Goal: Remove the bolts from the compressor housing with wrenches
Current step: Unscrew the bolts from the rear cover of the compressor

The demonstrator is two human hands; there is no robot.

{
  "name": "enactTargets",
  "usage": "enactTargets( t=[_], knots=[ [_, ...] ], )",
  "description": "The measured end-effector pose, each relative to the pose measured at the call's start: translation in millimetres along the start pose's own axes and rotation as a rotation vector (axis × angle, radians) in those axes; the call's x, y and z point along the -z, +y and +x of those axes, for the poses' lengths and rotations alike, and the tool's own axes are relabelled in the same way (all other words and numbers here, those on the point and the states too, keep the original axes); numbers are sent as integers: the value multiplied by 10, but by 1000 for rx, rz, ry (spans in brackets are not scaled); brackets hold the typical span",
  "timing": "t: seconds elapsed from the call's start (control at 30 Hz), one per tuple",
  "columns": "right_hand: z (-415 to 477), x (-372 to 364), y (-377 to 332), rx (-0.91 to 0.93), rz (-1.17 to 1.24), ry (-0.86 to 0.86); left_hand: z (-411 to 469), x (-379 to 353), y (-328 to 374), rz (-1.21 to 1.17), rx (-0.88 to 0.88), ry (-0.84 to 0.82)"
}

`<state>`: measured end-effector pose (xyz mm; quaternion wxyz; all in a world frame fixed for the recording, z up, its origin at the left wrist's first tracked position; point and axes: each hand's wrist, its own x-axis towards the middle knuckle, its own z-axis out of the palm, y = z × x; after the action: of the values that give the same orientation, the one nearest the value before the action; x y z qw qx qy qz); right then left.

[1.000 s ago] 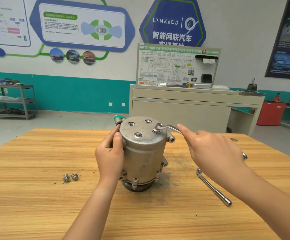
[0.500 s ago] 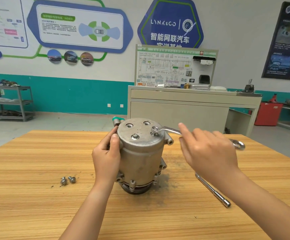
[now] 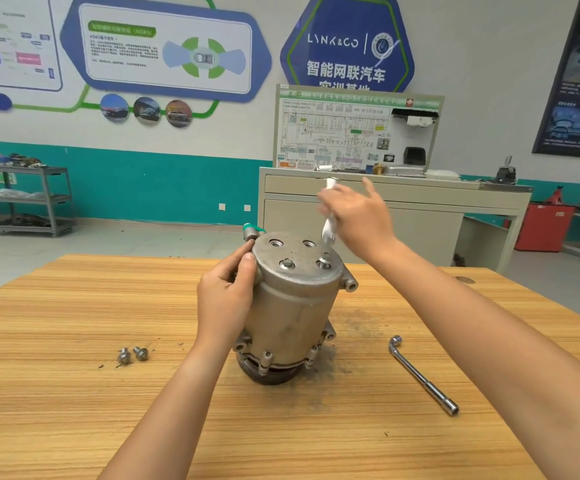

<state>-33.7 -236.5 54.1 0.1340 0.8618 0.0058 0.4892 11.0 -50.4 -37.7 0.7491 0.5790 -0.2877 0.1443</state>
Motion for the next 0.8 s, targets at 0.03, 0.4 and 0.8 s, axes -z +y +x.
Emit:
enactTargets(
  t=[0.03, 0.4, 0.8],
  knots=[
    [-34, 73, 49, -182, 63, 9, -3, 6, -7, -2, -3, 5],
    [-859, 979, -333, -198, -282, -504, -77, 88, -23, -35, 26, 66],
    [-641, 1045, -671, -64, -397, -675, -105, 85, -9, -13, 5, 61]
  ],
)
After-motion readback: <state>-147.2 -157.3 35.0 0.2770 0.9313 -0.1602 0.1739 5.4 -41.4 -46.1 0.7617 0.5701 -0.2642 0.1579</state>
